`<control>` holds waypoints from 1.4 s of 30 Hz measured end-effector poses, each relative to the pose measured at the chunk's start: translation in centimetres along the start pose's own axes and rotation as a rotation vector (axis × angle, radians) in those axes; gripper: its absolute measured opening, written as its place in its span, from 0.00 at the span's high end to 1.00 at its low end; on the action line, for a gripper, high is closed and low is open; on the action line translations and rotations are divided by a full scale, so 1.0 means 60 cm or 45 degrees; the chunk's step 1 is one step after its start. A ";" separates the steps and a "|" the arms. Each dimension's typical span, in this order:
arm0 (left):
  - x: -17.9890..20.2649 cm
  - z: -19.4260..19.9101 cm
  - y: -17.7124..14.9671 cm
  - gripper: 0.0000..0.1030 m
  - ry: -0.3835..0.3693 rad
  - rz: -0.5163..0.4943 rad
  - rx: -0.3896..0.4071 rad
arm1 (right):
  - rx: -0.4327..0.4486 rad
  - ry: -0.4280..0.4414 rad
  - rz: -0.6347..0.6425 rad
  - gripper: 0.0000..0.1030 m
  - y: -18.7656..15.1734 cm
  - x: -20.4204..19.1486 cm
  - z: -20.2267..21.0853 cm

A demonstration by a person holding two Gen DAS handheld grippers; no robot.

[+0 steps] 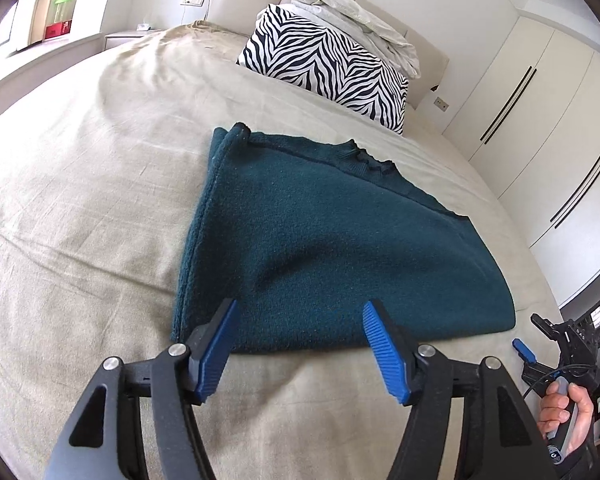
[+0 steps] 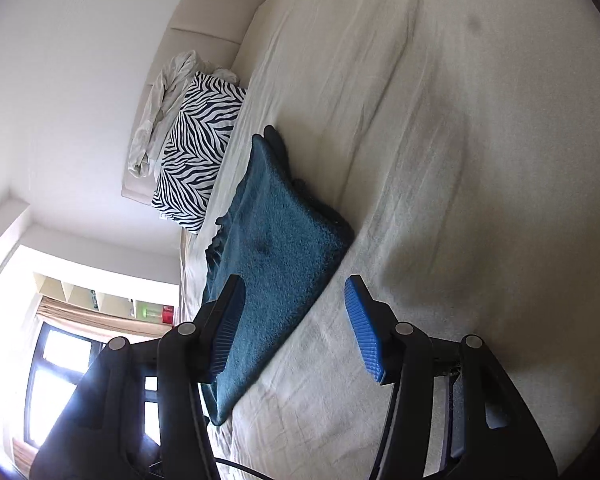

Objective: Fold small clothes

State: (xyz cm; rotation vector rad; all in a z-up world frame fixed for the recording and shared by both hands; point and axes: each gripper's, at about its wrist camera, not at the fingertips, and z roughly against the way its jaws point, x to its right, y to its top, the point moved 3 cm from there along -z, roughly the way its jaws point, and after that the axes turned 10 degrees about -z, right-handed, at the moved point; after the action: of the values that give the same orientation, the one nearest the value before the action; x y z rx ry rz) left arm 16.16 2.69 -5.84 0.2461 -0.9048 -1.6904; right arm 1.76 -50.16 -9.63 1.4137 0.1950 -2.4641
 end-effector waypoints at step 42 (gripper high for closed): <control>0.038 -0.207 0.094 0.32 -0.249 0.087 -0.126 | 0.211 0.135 -0.106 0.53 0.016 -0.051 -0.072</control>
State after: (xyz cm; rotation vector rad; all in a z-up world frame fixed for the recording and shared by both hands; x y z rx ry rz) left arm 26.89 -5.08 -9.87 -0.0172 -0.9591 -1.7108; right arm 7.07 -49.38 -9.16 1.6374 0.0743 -2.5244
